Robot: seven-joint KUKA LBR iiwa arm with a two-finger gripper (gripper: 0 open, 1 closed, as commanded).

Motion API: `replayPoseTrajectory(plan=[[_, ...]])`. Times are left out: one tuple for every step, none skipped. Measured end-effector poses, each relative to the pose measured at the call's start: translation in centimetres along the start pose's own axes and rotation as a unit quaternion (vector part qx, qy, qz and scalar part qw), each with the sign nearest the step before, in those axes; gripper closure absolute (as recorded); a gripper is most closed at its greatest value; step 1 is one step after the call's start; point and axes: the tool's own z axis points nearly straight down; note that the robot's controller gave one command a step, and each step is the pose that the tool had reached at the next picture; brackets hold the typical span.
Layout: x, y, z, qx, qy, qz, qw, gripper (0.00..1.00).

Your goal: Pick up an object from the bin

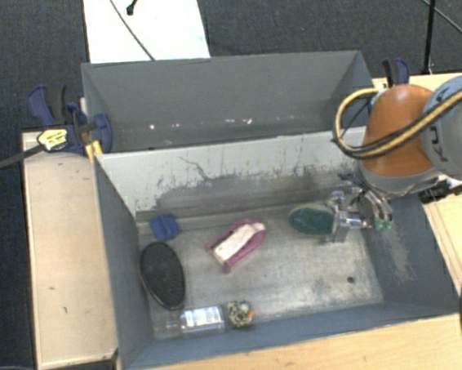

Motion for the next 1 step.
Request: replayPoseTrajectory(plan=[[-0.23,-1.81,-17.16,0.001,-0.0038,-0.194,0.981,1.0]])
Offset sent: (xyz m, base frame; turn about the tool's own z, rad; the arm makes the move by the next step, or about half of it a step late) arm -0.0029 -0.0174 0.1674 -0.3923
